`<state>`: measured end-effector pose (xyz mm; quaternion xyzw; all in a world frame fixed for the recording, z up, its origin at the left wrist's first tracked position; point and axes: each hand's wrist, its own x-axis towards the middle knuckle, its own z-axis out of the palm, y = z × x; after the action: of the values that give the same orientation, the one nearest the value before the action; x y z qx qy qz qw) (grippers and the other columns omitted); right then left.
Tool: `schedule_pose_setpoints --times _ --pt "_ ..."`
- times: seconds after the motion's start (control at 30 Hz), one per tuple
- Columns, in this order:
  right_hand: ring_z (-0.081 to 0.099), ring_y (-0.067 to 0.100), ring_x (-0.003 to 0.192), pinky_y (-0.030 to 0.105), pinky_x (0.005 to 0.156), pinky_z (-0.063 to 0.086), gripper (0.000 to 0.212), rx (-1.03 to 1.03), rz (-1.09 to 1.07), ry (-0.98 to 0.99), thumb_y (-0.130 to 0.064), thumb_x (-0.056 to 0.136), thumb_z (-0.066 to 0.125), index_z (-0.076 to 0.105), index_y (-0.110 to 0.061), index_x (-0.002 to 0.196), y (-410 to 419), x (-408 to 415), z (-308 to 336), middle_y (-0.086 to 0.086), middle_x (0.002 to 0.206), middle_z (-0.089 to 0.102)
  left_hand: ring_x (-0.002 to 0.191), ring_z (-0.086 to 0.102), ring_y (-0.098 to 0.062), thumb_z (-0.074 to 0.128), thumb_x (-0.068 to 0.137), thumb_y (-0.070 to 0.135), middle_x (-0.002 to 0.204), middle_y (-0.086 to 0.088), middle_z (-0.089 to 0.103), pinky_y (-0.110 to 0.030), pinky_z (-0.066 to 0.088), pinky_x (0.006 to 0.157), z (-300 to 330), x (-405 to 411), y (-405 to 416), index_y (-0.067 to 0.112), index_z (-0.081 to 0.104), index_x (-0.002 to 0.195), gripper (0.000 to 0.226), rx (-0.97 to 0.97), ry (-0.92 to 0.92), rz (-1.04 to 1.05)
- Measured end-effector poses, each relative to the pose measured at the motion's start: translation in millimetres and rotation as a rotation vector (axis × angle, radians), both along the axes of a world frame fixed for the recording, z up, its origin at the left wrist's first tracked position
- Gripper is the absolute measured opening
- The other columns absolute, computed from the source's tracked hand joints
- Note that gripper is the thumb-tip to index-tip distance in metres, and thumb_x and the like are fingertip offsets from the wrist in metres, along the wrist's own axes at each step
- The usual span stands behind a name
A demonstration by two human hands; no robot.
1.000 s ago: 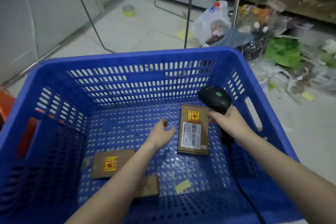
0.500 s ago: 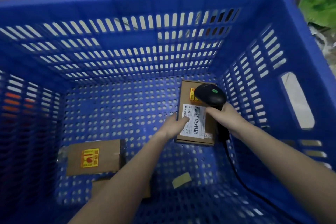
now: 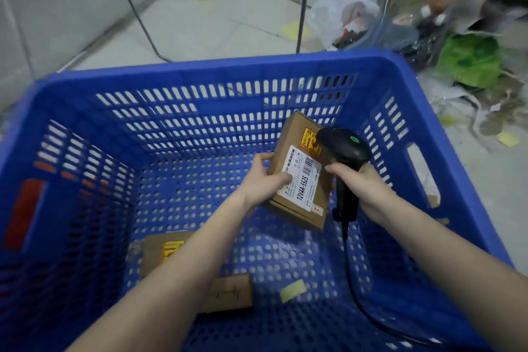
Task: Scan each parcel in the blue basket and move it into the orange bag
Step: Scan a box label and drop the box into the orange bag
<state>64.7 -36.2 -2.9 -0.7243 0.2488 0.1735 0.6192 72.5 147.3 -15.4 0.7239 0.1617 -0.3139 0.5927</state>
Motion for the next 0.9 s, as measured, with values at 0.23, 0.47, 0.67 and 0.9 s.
schedule_pose_setpoints --times 0.23,0.47,0.67,0.9 --pt "0.064 0.021 0.092 0.033 0.082 0.049 0.007 0.051 -0.03 -0.246 -0.016 0.085 0.067 0.064 -0.02 0.089 32.3 -20.6 111.1 0.01 0.097 0.068 0.092 0.066 -0.014 0.061 0.089 0.021 0.107 0.0 0.066 -0.031 0.053 0.083 109.0 -32.1 38.5 0.015 0.04 0.134 0.05 -0.071 -0.131 0.107" --pt "0.069 0.024 0.098 0.052 0.097 0.049 0.015 0.164 0.03 -0.394 -0.016 0.082 0.072 0.068 -0.019 0.096 62.6 -61.7 200.1 0.008 0.1 0.074 0.09 0.072 -0.02 0.062 0.09 0.035 0.1 -0.005 0.074 -0.036 0.057 0.08 196.2 -79.4 78.0 0.016 0.051 0.124 0.04 -0.185 -0.208 0.329" --pt "0.067 0.026 0.101 0.051 0.093 0.052 0.016 0.182 0.048 -0.49 -0.017 0.083 0.071 0.069 -0.021 0.098 86.4 -103.4 227.5 0.01 0.101 0.072 0.093 0.07 -0.02 0.063 0.088 0.028 0.101 -0.005 0.073 -0.038 0.056 0.083 224.1 -124.3 103.4 0.017 0.054 0.117 0.032 -0.229 -0.323 0.39" --pt "0.07 0.02 0.095 0.041 0.085 0.055 0.03 0.169 0.09 -0.481 -0.015 0.084 0.071 0.065 -0.017 0.112 91.5 -118.1 225.4 0.006 0.104 0.072 0.097 0.068 -0.017 0.059 0.088 0.028 0.099 0.001 0.072 -0.04 0.053 0.089 223.1 -136.0 110.5 0.023 0.049 0.121 0.035 -0.2 -0.406 0.46"
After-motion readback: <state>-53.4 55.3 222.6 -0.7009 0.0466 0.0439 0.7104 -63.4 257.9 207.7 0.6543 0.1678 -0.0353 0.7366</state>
